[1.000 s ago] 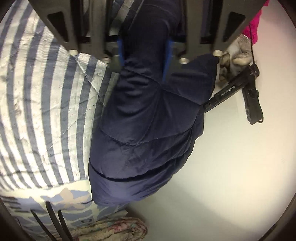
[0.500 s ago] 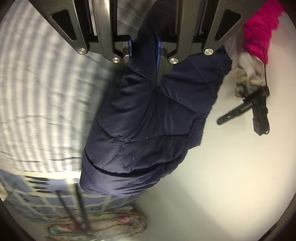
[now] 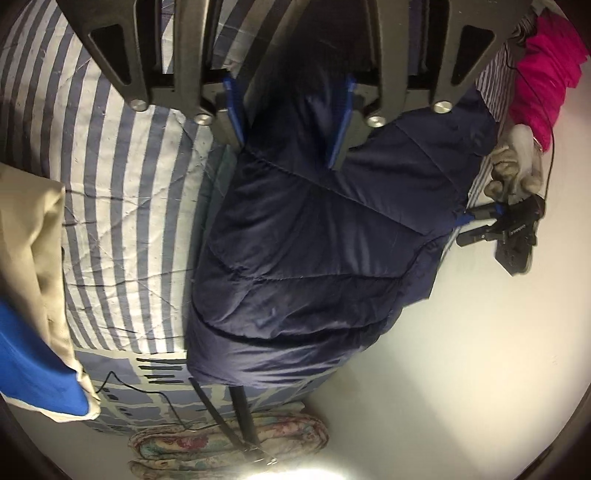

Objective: Fold large clothes

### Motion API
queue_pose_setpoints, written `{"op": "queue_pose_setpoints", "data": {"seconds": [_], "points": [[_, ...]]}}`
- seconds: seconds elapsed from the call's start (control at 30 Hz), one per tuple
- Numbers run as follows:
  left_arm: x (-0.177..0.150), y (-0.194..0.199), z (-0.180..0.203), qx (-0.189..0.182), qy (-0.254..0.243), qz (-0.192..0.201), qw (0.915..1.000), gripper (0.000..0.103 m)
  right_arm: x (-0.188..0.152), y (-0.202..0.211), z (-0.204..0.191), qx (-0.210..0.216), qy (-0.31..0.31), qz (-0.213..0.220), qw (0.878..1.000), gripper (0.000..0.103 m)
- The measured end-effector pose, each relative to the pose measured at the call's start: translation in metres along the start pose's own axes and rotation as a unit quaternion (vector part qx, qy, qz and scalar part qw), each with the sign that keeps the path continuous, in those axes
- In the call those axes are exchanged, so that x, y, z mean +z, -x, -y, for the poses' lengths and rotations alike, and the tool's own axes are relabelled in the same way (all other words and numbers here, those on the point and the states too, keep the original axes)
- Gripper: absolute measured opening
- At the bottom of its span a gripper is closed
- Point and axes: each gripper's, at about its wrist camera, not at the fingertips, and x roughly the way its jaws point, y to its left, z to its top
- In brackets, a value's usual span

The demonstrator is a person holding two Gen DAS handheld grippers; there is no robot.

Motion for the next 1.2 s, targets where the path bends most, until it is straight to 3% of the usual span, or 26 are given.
{"op": "queue_pose_setpoints", "data": {"seconds": [0.1, 0.3, 0.5, 0.7, 0.8, 0.97, 1.2], "points": [[0.004, -0.005, -0.015, -0.027, 0.039, 0.004, 0.9989, 0.076, -0.003, 0.011, 0.014, 0.011, -0.023, 0.022, 0.999, 0.063], [0.005, -0.015, -0.028, -0.052, 0.065, -0.006, 0.9965, 0.076, -0.007, 0.013, 0.032, 0.035, -0.06, 0.028, 0.997, 0.069], [0.002, -0.018, -0.025, -0.088, 0.069, -0.008, 0.9937, 0.076, -0.014, -0.003, 0.051, 0.074, -0.1, 0.026, 0.992, 0.071], [0.002, -0.03, -0.021, -0.106, 0.07, -0.014, 0.9917, 0.076, -0.015, -0.011, 0.045, 0.089, -0.1, 0.023, 0.991, 0.072], [0.001, -0.036, -0.012, -0.103, 0.053, -0.023, 0.9931, 0.076, -0.014, -0.015, 0.04, 0.09, -0.093, 0.018, 0.991, 0.072], [-0.002, -0.047, 0.01, -0.049, -0.006, -0.041, 0.9979, 0.076, -0.011, -0.02, 0.035, 0.087, -0.092, 0.018, 0.992, 0.072], [0.0, -0.048, 0.01, -0.051, -0.007, -0.039, 0.9979, 0.074, -0.013, -0.017, 0.039, 0.093, -0.094, 0.013, 0.991, 0.066]]}}
